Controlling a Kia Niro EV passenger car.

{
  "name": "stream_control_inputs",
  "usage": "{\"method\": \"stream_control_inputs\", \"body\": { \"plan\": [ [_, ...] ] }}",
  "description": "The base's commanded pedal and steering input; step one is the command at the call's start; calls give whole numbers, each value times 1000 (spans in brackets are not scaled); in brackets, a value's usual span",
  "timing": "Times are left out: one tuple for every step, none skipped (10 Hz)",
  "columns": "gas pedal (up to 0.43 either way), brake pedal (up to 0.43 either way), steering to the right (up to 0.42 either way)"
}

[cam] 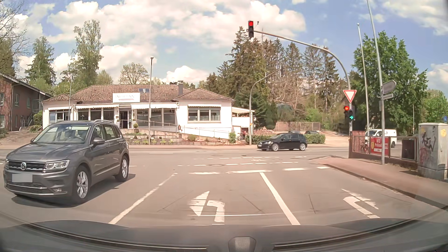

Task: Follow the waypoints while adhering to traffic rules and regulations

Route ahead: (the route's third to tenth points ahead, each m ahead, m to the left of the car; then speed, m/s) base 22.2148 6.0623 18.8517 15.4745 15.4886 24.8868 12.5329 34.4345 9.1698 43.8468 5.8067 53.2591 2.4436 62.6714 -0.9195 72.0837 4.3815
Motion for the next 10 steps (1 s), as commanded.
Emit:
{"method": "stream_control_inputs", "body": {
  "plan": [
    [0, 250, 8],
    [0, 262, 8],
    [0, 262, 8],
    [0, 262, 7],
    [0, 262, 6],
    [0, 262, 4],
    [0, 262, 4],
    [0, 262, 4],
    [0, 262, 4],
    [0, 262, 4]
  ]
}}
